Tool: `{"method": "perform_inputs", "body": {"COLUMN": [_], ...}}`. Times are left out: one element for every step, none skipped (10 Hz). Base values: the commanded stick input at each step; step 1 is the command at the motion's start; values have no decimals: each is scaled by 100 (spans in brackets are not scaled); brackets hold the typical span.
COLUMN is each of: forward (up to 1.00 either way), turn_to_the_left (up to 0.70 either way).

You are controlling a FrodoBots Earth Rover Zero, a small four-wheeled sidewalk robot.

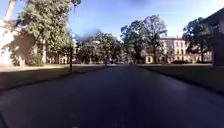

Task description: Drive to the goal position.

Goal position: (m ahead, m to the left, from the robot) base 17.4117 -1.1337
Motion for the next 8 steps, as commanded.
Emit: {"method": "perform_inputs", "body": {"forward": [50, 50, 50, 50, 50, 50, 50, 50], "turn_to_the_left": [-50, -50, -50, -50, -50, -41, -12, 0]}}
